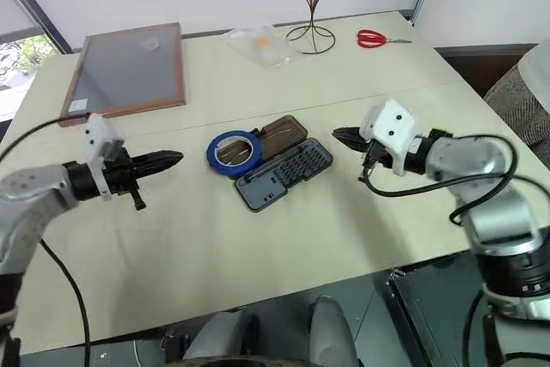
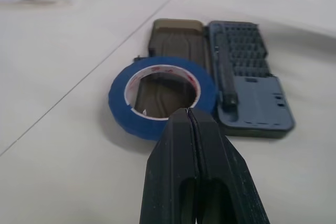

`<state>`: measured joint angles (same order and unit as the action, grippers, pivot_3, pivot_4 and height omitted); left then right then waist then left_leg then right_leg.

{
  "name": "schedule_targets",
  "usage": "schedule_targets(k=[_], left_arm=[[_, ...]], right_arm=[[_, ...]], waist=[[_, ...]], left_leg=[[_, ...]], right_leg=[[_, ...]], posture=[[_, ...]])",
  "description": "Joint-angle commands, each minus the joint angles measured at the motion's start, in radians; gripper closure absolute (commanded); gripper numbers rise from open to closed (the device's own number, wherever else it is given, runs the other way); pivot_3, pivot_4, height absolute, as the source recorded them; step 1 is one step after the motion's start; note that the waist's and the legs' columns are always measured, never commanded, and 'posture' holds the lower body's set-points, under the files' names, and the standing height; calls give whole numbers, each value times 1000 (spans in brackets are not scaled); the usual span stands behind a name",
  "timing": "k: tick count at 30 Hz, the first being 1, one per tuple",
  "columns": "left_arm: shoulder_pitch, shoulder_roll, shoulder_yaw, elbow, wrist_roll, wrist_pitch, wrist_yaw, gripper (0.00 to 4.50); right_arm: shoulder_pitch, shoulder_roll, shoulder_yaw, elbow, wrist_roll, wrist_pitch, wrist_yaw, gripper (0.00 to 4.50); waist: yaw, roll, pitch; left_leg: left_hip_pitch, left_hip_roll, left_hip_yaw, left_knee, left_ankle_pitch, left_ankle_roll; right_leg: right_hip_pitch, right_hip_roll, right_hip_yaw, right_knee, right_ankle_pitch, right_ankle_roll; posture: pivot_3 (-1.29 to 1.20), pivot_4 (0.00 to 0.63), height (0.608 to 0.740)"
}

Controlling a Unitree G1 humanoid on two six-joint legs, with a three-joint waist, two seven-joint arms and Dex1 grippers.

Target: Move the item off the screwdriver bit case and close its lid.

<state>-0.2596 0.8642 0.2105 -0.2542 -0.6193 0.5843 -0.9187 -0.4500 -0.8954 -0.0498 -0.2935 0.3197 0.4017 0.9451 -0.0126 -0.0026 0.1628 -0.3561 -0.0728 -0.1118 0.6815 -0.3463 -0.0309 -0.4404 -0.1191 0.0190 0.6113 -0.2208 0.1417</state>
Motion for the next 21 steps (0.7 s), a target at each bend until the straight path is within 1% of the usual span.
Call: schedule_targets(k=[1, 10, 21], left_arm=[[-22, 17, 8, -5, -18, 14, -35, 4500], [-38, -3, 2, -40, -20, 66, -20, 4500], [-72, -8, -9, -30, -5, 73, -8, 4500]], right_arm=[[-53, -22, -8, -27, 39, 10, 57, 4456], [-75, 5, 10, -17, 19, -9, 49, 4456], [-87, 27, 26, -11, 11, -16, 39, 4456]], waist=[[0, 0, 0], [2, -1, 1], [2, -1, 1]], left_leg=[[0, 0, 0, 0, 0, 0], [-1, 0, 0, 0, 0, 0], [-1, 0, 0, 0, 0, 0]], right_leg=[[0, 0, 0, 0, 0, 0], [-2, -1, 0, 0, 0, 0], [-2, -1, 0, 1, 0, 0]], posture=[[0, 150, 740], [0, 150, 740], [0, 150, 740]])
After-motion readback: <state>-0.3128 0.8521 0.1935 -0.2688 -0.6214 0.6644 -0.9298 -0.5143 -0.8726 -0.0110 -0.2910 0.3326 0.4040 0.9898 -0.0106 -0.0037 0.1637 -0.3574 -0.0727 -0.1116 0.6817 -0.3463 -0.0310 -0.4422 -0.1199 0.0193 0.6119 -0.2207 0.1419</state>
